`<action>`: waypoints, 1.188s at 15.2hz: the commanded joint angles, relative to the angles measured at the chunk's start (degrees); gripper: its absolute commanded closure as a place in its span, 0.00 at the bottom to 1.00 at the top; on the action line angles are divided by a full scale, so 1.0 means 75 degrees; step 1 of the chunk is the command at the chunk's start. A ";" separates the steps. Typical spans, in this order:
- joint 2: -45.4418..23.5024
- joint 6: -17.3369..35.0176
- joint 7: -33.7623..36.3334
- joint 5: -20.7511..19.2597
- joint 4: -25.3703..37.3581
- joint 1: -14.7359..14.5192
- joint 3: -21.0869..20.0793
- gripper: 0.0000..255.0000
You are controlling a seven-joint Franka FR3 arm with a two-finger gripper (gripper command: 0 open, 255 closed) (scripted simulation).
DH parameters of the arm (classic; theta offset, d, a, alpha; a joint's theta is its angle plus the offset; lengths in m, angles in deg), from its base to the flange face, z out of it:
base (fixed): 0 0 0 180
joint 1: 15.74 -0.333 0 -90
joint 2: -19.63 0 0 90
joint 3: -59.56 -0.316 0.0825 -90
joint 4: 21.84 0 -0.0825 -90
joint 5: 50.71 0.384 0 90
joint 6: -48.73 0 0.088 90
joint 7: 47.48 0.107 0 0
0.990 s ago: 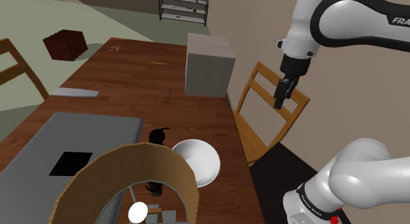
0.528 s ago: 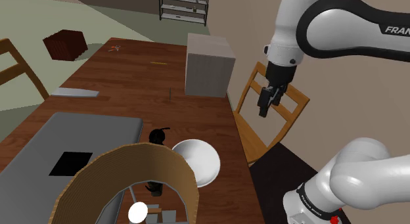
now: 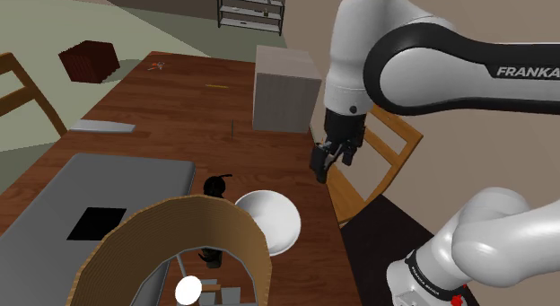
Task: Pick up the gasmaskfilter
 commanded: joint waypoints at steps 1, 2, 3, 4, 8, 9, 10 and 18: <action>-0.0445 0.0268 0.0556 0.0089 0.0232 0.0006 -0.0412 0.00; -0.0663 0.0383 0.0826 0.0109 0.0357 0.0013 -0.0610 0.00; -0.0893 0.0497 0.1100 0.0112 0.0492 0.0025 -0.0807 0.00; -0.1136 0.0610 0.1380 0.0098 0.0638 0.0040 -0.1004 0.00; -0.2240 0.1034 0.2569 -0.0164 0.1324 0.0132 -0.1783 0.00; -0.2554 0.1129 0.2890 -0.0288 0.1521 0.0152 -0.1970 0.00; -0.2883 0.1216 0.3222 -0.0439 0.1730 0.0167 -0.2150 0.00; -0.5995 0.1413 0.6075 -0.2428 0.3856 -0.0403 -0.2929 0.00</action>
